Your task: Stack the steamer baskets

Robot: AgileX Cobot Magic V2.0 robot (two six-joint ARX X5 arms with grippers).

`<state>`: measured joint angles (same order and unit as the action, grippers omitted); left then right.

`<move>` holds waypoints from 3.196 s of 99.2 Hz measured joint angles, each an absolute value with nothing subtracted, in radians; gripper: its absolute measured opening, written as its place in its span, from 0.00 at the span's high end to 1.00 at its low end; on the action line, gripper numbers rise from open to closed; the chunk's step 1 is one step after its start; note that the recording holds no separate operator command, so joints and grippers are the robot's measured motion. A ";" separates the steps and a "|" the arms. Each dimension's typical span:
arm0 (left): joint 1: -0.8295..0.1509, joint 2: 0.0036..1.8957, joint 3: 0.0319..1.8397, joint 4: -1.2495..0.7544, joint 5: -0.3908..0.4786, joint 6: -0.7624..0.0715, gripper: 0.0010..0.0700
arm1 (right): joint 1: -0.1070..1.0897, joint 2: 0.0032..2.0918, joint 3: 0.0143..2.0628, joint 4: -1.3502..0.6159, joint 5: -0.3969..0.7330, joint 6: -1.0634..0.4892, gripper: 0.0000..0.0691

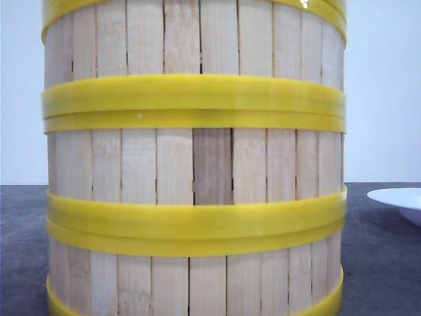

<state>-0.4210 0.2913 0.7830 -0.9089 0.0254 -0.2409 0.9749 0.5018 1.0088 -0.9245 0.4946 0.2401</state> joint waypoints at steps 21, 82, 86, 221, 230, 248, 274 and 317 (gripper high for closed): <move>-0.421 0.291 0.783 -0.909 0.025 -0.241 0.98 | 0.975 0.502 1.009 -0.925 0.495 0.240 0.99; -0.379 0.288 0.768 -0.809 -0.029 -0.121 0.98 | 0.975 0.502 1.009 -0.925 0.495 0.240 0.99; -0.355 0.281 0.744 -0.754 -0.031 -0.104 0.98 | 0.975 0.502 1.009 -0.925 0.495 0.240 0.99; -0.026 0.004 0.033 -0.183 -0.057 -0.051 0.98 | 0.975 0.502 1.009 -0.924 0.495 0.240 0.99; -0.026 0.004 0.033 -0.183 -0.057 -0.051 0.98 | 0.975 0.502 1.009 -0.924 0.495 0.240 0.99; -0.026 0.004 0.033 -0.183 -0.057 -0.051 0.98 | 0.975 0.502 1.009 -0.924 0.495 0.240 0.99; -0.026 0.004 0.033 -0.183 -0.057 -0.047 0.98 | 0.975 0.502 1.009 -0.924 0.495 0.240 0.99; -0.026 0.004 0.033 -0.183 -0.057 -0.045 0.98 | 0.683 0.501 0.995 -0.686 0.416 -0.047 0.99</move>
<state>-0.0261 0.0044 0.0326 -0.1825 -0.0570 -0.0448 0.6830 0.5014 0.9955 -0.6865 0.4164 -0.0475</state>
